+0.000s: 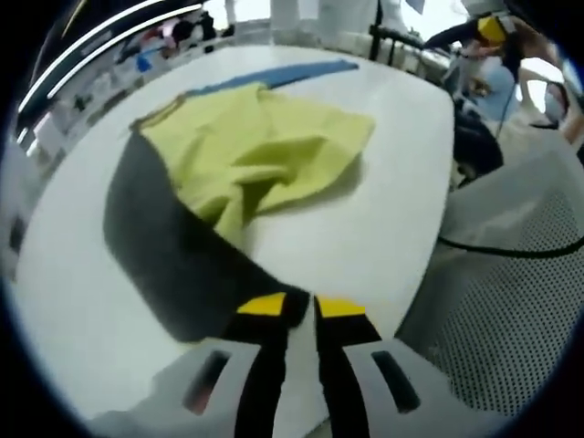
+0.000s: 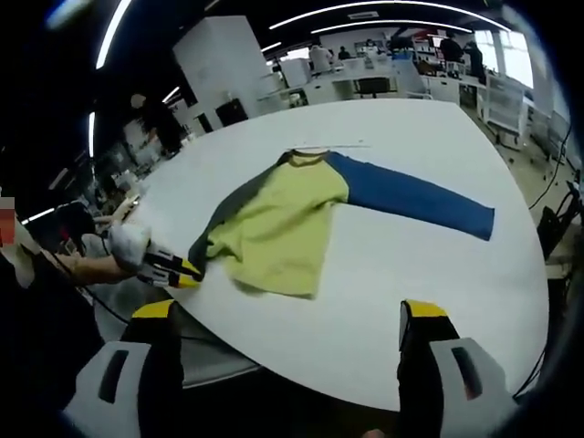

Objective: Fold the garment on the visible template until the final outline fits inside the template.

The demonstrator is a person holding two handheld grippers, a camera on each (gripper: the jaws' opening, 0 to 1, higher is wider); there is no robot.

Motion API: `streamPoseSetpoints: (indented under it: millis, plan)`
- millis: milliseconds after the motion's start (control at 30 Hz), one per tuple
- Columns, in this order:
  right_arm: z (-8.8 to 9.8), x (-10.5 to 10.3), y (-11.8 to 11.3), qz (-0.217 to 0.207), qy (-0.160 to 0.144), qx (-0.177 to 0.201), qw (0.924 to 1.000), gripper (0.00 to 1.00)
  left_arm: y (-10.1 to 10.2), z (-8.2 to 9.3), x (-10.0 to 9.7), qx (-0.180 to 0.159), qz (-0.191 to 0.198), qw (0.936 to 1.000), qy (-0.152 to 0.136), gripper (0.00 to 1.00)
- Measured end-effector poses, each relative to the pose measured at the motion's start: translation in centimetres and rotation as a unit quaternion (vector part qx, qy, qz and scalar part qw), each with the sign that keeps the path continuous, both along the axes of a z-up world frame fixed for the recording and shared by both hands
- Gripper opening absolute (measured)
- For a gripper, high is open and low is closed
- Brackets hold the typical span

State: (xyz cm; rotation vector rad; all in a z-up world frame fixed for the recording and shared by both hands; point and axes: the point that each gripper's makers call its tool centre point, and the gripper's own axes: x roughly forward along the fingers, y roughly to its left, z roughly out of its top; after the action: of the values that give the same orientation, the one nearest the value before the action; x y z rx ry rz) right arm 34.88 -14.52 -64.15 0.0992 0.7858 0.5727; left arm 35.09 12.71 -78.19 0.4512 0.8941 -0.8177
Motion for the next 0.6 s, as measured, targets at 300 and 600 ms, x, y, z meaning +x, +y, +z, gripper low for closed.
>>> streamPoseSetpoints:
  millis: [300, 600]
  plan:
    - [0.3, 0.7, 0.0, 0.001, -0.004, 0.005, 1.0000, 1.00, 0.1, 0.0, 0.2, 0.027, -0.006, 0.9995, -0.012, 0.01]
    - [-0.2, 1.2, 0.4, 0.005, 0.000, 0.011, 0.9999, 0.99, 0.3, -0.1, 0.4, 0.031, -0.004, 0.9995, 0.000, 0.00]
